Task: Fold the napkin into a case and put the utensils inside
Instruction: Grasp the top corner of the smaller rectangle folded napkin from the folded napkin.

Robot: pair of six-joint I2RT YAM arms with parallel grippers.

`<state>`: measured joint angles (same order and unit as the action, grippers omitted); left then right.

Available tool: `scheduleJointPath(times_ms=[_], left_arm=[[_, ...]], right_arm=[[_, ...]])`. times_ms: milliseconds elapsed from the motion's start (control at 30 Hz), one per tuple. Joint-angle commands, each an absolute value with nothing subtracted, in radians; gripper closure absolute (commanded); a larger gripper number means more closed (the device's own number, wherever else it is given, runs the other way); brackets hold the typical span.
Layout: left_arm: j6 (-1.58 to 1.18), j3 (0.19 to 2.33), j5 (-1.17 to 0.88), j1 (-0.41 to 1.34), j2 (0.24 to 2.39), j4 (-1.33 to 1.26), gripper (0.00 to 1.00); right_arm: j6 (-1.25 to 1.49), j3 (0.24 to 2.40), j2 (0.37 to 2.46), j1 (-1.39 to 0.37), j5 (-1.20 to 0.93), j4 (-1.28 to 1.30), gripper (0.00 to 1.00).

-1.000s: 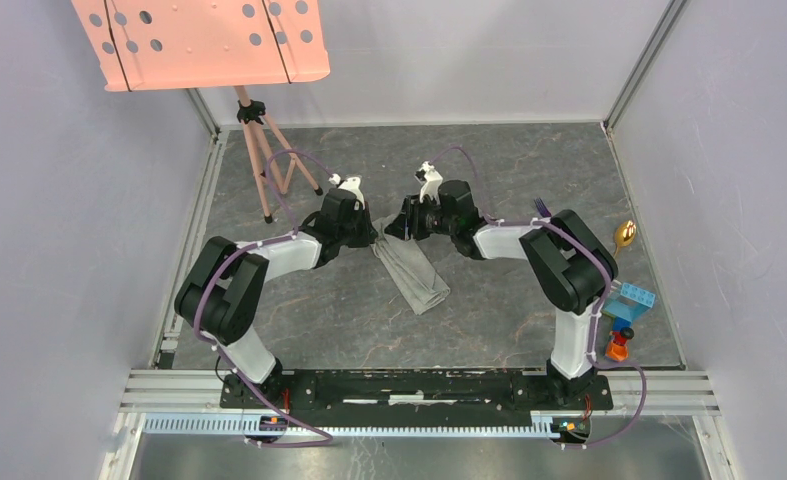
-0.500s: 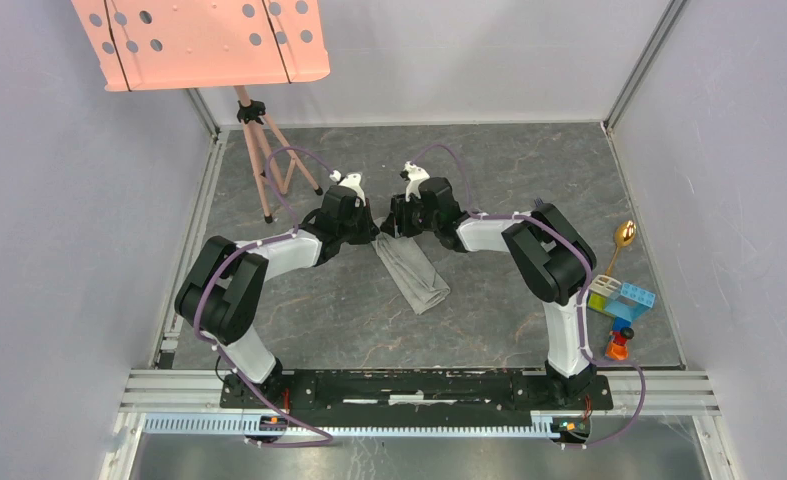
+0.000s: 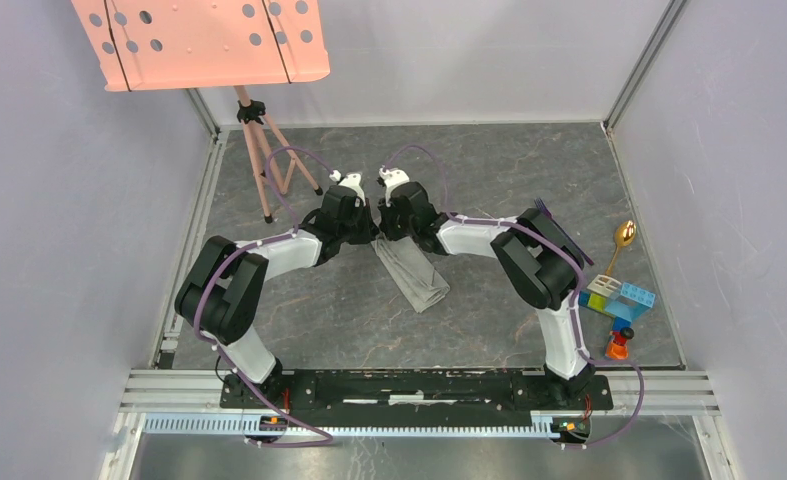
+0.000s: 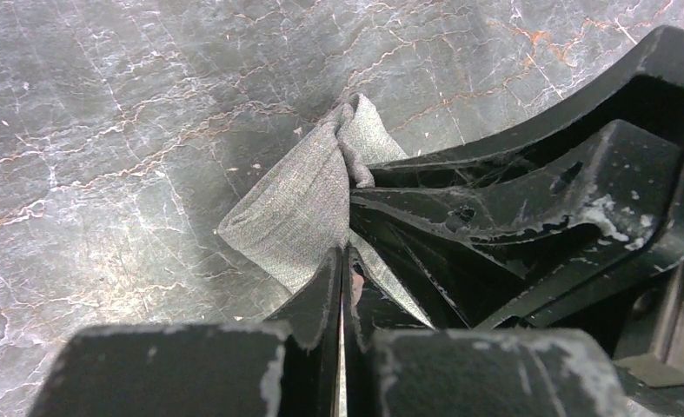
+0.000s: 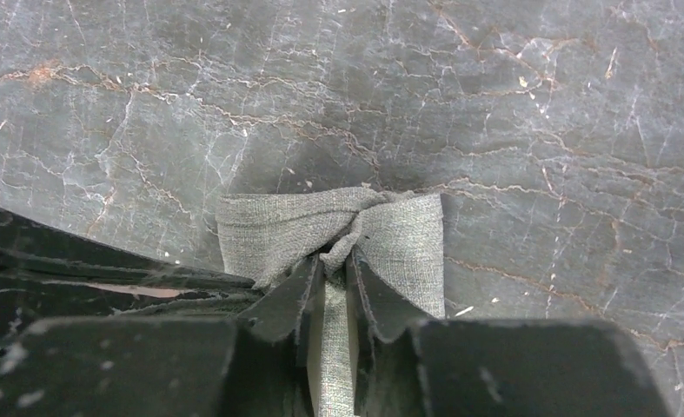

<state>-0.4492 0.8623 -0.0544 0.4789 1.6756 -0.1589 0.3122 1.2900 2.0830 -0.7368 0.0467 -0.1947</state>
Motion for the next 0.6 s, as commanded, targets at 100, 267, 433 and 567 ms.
scheduleJointPath(times_ms=[100, 267, 433, 567], left_arm=[[-0.477, 0.886, -0.043, 0.482, 1.673, -0.184, 0.98], [-0.474, 0.891, -0.040, 0.482, 1.674, -0.183, 0.98], [-0.477, 0.891, -0.052, 0.482, 1.669, -0.183, 0.98], [-0.477, 0.890, -0.054, 0.482, 1.661, -0.183, 0.98]], right_arm=[[0.287, 1.228, 1.967, -0.736, 0.006, -0.233, 0.91], [0.316, 1.175, 1.920, -0.727, -0.077, -0.253, 0.89], [0.388, 1.158, 1.961, -0.715, -0.161, -0.313, 0.86], [0.473, 1.157, 2.021, -0.698, -0.223, -0.391, 0.84]])
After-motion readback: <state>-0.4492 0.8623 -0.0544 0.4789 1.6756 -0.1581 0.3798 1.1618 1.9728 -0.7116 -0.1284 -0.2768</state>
